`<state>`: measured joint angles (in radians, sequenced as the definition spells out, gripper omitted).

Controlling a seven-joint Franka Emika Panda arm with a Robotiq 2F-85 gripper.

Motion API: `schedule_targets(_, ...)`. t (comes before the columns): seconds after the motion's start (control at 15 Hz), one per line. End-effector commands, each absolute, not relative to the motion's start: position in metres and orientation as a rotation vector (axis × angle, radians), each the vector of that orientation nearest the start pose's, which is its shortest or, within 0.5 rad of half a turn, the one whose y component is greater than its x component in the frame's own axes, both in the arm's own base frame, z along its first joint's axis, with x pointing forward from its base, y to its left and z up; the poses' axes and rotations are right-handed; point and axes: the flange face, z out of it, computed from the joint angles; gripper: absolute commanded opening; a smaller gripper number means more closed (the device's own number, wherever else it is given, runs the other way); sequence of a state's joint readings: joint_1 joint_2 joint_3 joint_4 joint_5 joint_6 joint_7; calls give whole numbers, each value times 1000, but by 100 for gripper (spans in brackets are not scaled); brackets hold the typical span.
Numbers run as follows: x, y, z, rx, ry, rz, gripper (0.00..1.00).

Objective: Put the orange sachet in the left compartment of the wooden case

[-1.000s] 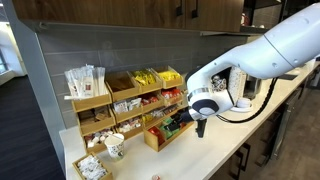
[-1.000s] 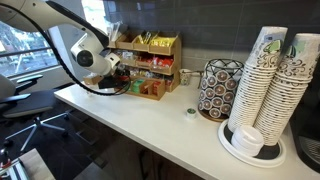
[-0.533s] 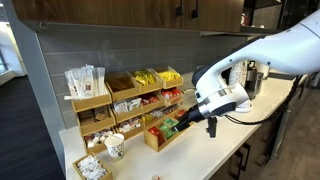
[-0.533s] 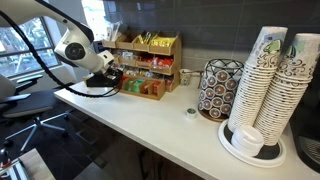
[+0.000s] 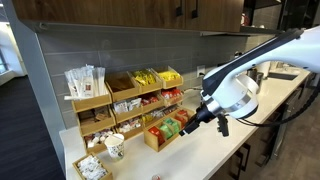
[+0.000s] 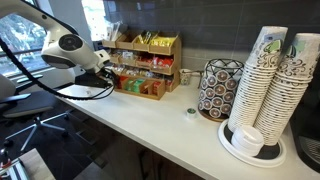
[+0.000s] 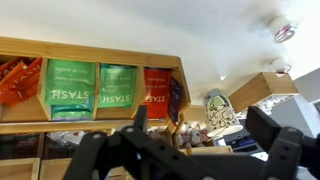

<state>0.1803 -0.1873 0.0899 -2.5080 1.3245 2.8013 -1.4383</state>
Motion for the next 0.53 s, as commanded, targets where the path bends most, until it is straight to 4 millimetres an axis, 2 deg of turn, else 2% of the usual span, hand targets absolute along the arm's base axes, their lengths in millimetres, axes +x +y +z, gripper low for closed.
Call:
schedule_targets(0.0, 445, 83, 392, -2482, -642, -883, 100)
schedule_targets(0.2, 449, 98, 406, -2378, -639, -872, 100)
schedule_targets(0.27, 452, 94, 399, -2432, -650, -893, 100)
schedule_targets(0.47, 452, 98, 405, -2398, -660, -887, 100)
